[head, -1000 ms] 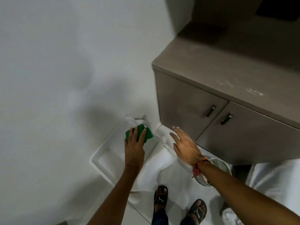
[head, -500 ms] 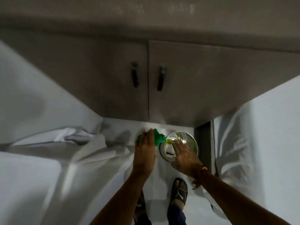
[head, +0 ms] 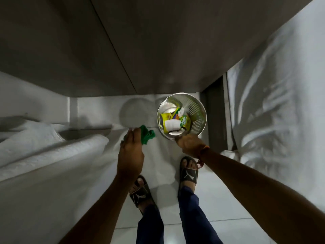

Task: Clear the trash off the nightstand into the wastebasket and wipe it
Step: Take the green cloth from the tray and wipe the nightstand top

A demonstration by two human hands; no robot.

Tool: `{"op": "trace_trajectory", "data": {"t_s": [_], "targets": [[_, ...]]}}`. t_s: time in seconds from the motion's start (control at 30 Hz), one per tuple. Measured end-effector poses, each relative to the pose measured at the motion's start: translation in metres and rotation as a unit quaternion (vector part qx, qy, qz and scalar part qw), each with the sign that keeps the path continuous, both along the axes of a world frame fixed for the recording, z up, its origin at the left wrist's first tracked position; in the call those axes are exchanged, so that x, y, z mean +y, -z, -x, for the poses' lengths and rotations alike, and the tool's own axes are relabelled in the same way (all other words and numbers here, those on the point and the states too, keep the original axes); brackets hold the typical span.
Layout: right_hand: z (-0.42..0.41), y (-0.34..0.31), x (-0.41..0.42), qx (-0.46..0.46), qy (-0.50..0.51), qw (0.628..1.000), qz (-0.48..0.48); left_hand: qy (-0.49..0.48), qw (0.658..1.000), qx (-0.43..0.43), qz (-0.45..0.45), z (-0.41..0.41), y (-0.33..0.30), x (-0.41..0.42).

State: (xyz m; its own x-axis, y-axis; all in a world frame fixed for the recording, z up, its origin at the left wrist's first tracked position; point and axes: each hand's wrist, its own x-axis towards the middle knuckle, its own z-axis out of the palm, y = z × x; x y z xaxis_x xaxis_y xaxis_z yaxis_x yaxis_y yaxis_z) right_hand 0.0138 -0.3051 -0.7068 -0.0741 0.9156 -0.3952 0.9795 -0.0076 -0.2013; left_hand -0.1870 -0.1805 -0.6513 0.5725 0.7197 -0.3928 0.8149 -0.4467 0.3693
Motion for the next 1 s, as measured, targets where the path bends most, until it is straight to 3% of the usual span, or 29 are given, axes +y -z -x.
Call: {"op": "trace_trajectory", "data": {"t_s": [0.1,0.3,0.47,0.63,0.77,1.0], "targets": [[-0.007,-0.051,0.005,-0.024,-0.082,0.995,-0.053,-0.010,1.000,-0.021,-0.018,-0.007,-0.044,0.009],[-0.029,-0.197,0.007,-0.063,-0.163,0.984,-0.023,0.017,0.986,-0.140,-0.087,-0.028,-0.202,0.037],[-0.039,-0.321,-0.010,-0.116,-0.245,0.958,-0.096,0.084,0.936,-0.277,-0.198,-0.047,-0.340,0.052],[-0.047,-0.410,-0.004,-0.090,-0.224,0.944,-0.226,0.051,0.886,-0.389,-0.248,-0.065,-0.442,0.103],[-0.055,-0.452,0.005,-0.080,-0.209,0.938,-0.264,-0.071,0.897,-0.372,-0.228,-0.084,-0.494,0.174],[-0.066,-0.474,0.028,-0.095,-0.223,0.935,-0.259,-0.101,0.939,-0.158,-0.287,-0.089,-0.497,0.274]]}}
